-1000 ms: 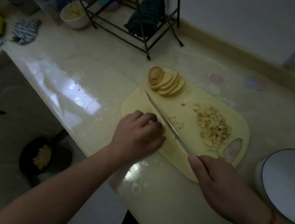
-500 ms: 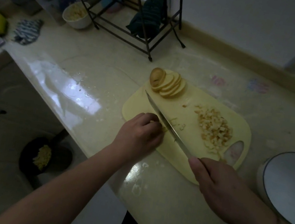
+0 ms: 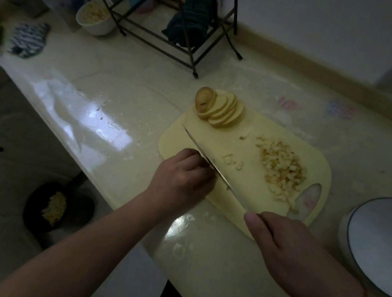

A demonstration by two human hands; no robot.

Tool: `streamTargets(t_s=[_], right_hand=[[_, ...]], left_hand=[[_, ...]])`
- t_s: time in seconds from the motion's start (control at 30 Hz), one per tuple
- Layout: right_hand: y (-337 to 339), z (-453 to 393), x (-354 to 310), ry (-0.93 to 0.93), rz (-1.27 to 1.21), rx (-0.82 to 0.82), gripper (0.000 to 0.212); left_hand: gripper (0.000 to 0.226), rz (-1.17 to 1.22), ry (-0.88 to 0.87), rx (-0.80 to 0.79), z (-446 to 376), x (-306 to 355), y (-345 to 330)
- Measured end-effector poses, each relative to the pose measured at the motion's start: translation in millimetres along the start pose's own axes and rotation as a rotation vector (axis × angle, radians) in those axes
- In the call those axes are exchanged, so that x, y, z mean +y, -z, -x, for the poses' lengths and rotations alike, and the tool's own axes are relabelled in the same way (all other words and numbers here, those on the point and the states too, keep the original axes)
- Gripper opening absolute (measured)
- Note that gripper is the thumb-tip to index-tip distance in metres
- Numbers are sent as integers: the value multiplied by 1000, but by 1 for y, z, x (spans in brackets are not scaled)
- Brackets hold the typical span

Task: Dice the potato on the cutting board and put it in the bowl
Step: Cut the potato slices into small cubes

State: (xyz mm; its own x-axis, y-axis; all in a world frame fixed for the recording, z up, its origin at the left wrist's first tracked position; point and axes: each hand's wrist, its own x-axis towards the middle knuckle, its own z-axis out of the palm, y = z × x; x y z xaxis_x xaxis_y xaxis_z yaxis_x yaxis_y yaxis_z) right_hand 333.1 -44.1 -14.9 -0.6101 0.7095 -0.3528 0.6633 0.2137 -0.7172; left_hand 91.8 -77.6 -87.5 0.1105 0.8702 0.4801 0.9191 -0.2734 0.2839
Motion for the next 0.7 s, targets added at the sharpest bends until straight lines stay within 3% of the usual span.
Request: streamTargets(t_s=[0.4,0.7], right_hand=[[0,-8,0,-3,23,-37,58],[-4,-29,-3,27,11,-10,57]], left_hand=[[17,23,-17,-49,-1,-6,0],[12,65,-9,3,0,-10,-4]])
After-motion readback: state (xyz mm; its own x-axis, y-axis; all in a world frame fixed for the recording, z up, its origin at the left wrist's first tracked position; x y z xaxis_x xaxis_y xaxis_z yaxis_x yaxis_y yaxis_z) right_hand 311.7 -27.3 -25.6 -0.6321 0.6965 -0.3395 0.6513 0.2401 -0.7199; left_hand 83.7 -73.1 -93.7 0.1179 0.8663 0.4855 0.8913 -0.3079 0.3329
